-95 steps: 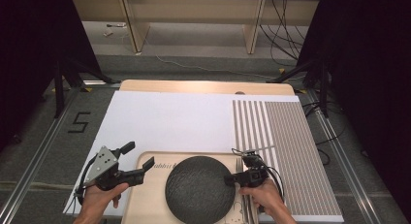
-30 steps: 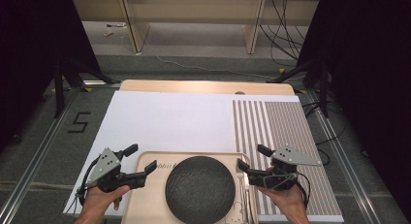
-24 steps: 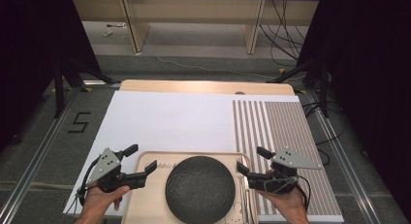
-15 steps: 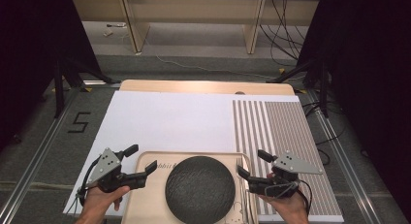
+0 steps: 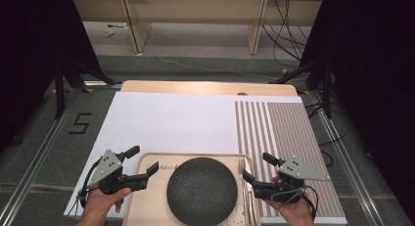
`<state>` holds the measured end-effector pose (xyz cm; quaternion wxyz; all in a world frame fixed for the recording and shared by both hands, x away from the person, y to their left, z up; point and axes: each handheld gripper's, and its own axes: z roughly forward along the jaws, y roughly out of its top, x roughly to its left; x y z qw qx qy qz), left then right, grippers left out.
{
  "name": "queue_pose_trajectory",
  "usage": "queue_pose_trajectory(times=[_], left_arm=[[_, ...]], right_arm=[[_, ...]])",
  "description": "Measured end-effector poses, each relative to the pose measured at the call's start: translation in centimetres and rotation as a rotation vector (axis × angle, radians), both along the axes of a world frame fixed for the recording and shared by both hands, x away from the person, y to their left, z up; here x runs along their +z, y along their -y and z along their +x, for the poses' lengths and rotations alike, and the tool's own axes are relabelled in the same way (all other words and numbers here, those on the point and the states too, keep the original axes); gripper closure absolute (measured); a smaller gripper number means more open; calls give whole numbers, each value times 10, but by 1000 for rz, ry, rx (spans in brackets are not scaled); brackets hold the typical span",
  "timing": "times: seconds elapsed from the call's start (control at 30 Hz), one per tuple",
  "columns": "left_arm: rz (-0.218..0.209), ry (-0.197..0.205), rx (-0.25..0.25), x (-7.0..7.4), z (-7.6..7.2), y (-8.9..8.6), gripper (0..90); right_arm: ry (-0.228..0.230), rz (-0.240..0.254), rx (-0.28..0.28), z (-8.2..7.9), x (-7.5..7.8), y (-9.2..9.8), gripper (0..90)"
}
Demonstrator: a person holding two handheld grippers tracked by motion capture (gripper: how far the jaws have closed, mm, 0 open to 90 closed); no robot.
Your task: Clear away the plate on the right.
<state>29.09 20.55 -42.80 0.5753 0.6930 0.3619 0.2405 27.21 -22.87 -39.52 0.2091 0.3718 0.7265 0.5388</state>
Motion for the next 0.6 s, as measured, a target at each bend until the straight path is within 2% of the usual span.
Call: queue_pose_trajectory(times=[0.37, 0.6], left_arm=[[1, 3, -2, 1, 0, 0, 154], [1, 3, 1, 0, 0, 0, 154]], right_arm=[[10, -10, 4, 0, -1, -3, 152], [2, 10, -1, 1, 0, -1, 152]])
